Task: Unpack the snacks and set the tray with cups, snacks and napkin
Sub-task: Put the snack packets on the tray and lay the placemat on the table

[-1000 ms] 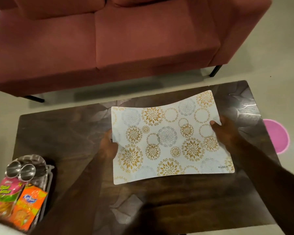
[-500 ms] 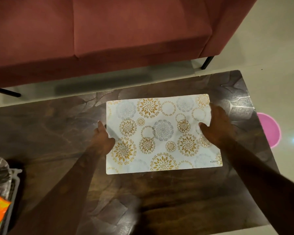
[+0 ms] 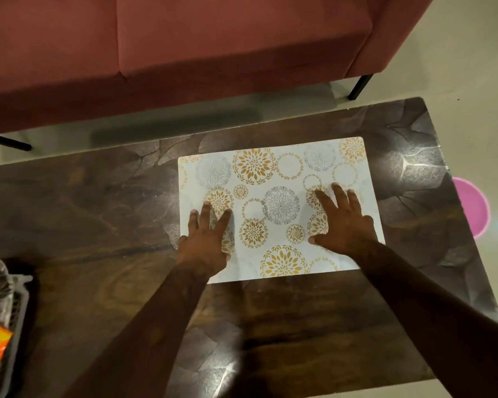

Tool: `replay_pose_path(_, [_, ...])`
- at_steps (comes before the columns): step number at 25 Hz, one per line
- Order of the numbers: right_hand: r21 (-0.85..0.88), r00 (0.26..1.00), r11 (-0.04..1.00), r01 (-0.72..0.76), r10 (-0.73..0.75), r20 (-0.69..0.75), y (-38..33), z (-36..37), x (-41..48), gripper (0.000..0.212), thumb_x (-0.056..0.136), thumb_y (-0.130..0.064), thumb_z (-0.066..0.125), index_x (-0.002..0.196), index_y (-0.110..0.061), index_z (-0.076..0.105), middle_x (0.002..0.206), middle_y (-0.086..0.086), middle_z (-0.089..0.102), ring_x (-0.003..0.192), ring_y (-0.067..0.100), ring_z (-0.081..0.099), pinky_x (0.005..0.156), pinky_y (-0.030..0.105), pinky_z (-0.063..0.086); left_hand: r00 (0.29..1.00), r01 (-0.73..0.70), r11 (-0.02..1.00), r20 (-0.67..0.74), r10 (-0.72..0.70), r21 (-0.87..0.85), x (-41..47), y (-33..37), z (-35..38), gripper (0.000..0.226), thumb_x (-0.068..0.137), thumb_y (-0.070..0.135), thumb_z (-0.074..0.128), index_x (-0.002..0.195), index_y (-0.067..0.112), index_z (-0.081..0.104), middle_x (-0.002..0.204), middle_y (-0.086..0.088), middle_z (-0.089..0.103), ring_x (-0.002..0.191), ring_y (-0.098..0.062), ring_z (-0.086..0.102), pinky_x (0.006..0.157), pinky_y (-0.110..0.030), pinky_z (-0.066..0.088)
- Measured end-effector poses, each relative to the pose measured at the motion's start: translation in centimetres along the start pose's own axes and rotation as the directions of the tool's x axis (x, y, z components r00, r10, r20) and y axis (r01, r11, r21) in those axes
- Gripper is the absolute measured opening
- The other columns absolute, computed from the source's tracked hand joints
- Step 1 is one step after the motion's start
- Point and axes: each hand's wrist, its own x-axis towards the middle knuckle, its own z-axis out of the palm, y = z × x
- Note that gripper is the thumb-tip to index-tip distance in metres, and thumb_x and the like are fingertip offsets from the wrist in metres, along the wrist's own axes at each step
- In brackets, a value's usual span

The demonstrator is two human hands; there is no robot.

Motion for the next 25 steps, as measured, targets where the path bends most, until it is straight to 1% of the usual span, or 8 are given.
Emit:
replay_pose_path(3, [0.014,1.0,1.0,0.007,-0.007,-0.004,0.4,-1.2,0.9,0.122,0.076,-0.065,0.082,0.168,-0.042,0.005,0.179,-0.007,-0.012,0.167,0.034,-0.007,0.121,0.074,0.026,1.0,0.001,1.0,-0.019,-0.001,-0.019,0.2,0.7,0.0,0.102,0.084,0.049,0.069,0.156,0.042,-0.003,0.166,-0.004,-0.017,0.153,-0.037,-0.009,0.109,-0.064,0.037])
replay_pose_path(7, [0.01,1.0,1.0,0.009,-0.009,-0.009,0.7,-1.6,1.4,0.123,0.073,-0.062,0.085,0.167,-0.042,0.009,0.179,-0.007,-0.009,0.167,0.034,-0.006,0.121,0.074,0.027,0.999,0.015,1.0,-0.035,-0.016,-0.015,0.2,1.3,0.3,0.1,0.084,0.049,0.068,0.156,0.042,-0.002,0.166,-0.004,-0.017,0.153,-0.037,-0.008,0.107,-0.062,0.038])
replay_pose_path(12, [-0.006,1.0,1.0,0.004,-0.004,-0.01,0.5,-1.8,1.7,0.123,0.074,-0.065,0.083,0.167,-0.041,0.007,0.179,-0.005,-0.009,0.167,0.034,-0.004,0.122,0.073,0.025,1.0,0.0,0.999,-0.03,-0.001,-0.036,0.1,1.1,0.0,0.1,0.083,0.053,0.068,0.156,0.041,0.0,0.167,-0.004,-0.014,0.153,-0.036,-0.006,0.107,-0.063,0.039])
replay_pose_path(15, [-0.006,0.999,1.0,-0.006,0.006,-0.035,-0.2,-1.8,1.2,0.119,0.079,-0.066,0.079,0.168,-0.037,0.006,0.18,-0.003,-0.006,0.168,0.034,0.001,0.123,0.071,0.025,0.999,-0.014,0.998,-0.033,0.013,-0.054,-0.2,0.6,-0.6,0.102,0.083,0.055,0.066,0.157,0.036,-0.001,0.167,-0.004,-0.008,0.153,-0.035,0.0,0.11,-0.062,0.037])
replay_pose_path(19, [0.114,0.995,0.993,0.025,-0.015,-0.096,-3.1,-1.6,-1.1,0.102,0.088,-0.059,0.071,0.168,-0.034,0.014,0.18,-0.002,0.006,0.167,0.03,0.012,0.124,0.063,0.03,0.997,-0.03,0.998,-0.073,0.026,-0.049,-1.7,-1.0,-1.7,0.095,0.087,0.052,0.059,0.158,0.031,0.0,0.168,-0.003,-0.003,0.154,-0.031,0.004,0.116,-0.055,0.027])
replay_pose_path(22, [0.161,0.996,0.985,0.066,-0.054,-0.076,-6.3,-1.2,-3.2,0.095,0.093,-0.055,0.068,0.169,-0.032,0.016,0.18,-0.002,0.01,0.167,0.027,0.015,0.124,0.058,0.033,0.998,-0.034,0.993,-0.062,0.027,-0.115,-3.7,-3.0,-2.6,0.086,0.091,0.044,0.056,0.158,0.028,0.005,0.168,-0.003,0.004,0.154,-0.029,0.008,0.118,-0.052,0.025])
replay_pose_path(25, [0.198,0.991,0.972,0.13,-0.121,-0.054,-11.1,-0.4,-5.4,0.092,0.095,-0.052,0.067,0.17,-0.033,0.016,0.18,-0.003,0.012,0.166,0.024,0.018,0.125,0.054,0.035,0.996,0.003,0.984,-0.09,-0.019,-0.177,-6.2,-6.3,-3.2,0.081,0.091,0.042,0.055,0.157,0.027,0.011,0.167,-0.003,0.011,0.153,-0.027,0.012,0.119,-0.05,0.026])
